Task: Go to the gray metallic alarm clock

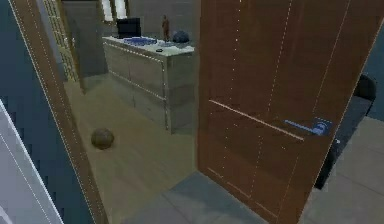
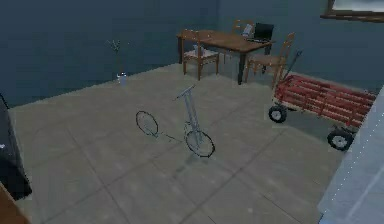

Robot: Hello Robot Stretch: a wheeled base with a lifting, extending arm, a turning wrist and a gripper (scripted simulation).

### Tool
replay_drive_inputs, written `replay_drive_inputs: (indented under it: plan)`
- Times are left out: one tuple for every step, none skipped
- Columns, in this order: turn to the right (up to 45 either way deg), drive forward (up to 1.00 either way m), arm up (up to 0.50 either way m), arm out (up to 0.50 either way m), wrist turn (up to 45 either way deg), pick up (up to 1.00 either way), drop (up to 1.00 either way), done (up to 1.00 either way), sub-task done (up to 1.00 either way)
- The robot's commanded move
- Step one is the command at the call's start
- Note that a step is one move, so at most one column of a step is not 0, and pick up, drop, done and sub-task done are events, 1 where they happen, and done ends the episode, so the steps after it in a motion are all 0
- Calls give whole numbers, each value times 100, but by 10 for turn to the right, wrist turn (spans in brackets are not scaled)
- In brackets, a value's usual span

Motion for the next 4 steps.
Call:
replay_drive_inputs:
  plan:
    - [450,0,0,0,0,0,0,0,0]
    - [450,0,0,0,0,0,0,0,0]
    - [450,0,0,0,0,0,0,0,0]
    - [0,10,0,0,0,0,0,0,0]
